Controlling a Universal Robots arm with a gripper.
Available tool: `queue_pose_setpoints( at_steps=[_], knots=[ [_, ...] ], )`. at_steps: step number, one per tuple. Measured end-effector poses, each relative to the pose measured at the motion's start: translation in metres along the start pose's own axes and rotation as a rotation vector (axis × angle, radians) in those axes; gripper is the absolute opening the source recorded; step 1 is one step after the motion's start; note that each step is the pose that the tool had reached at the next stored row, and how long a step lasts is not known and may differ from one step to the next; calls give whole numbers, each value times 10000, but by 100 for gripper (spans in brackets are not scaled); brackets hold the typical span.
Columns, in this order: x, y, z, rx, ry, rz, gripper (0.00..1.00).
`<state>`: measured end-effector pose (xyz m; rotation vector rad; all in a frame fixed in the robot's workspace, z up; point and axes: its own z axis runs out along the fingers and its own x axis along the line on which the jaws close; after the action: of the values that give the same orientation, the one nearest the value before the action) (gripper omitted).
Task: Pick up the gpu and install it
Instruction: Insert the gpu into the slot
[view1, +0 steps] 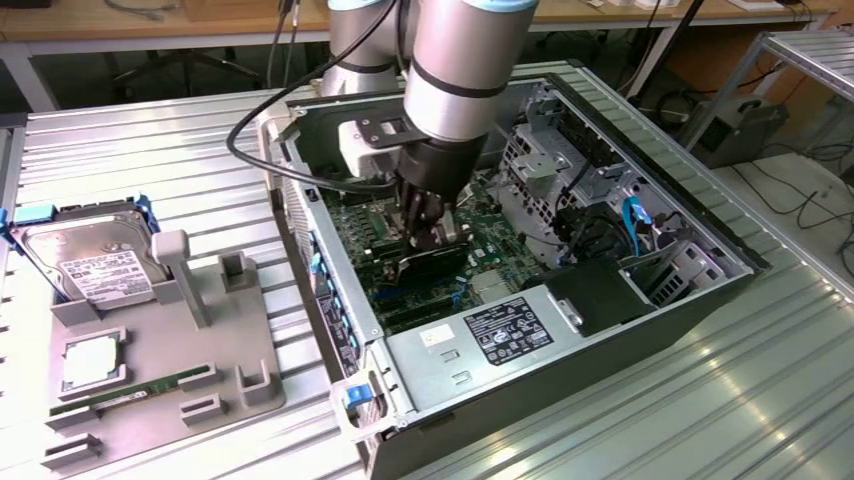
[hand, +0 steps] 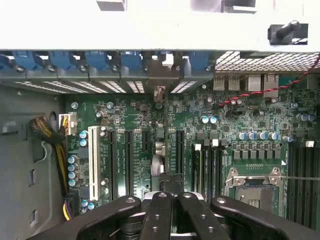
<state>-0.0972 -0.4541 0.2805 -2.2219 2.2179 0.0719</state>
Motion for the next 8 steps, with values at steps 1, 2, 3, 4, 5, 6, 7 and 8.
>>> queue_pose_setpoints(
  at_steps=[1,2,3,4,5,6,7,8],
  knots=[
    [-1,4,10,12,1,0,11],
    [0,5,25,21,5,-1,11],
    [-1,6,35,25,8,-2,11],
    [0,6,43,24,16,-2,11],
    [0,7,52,25,18,-1,11],
    [0,7,60,25,24,0,11],
    [0,7,68,24,28,-1,11],
    [0,7,75,26,30,-1,11]
  ],
)
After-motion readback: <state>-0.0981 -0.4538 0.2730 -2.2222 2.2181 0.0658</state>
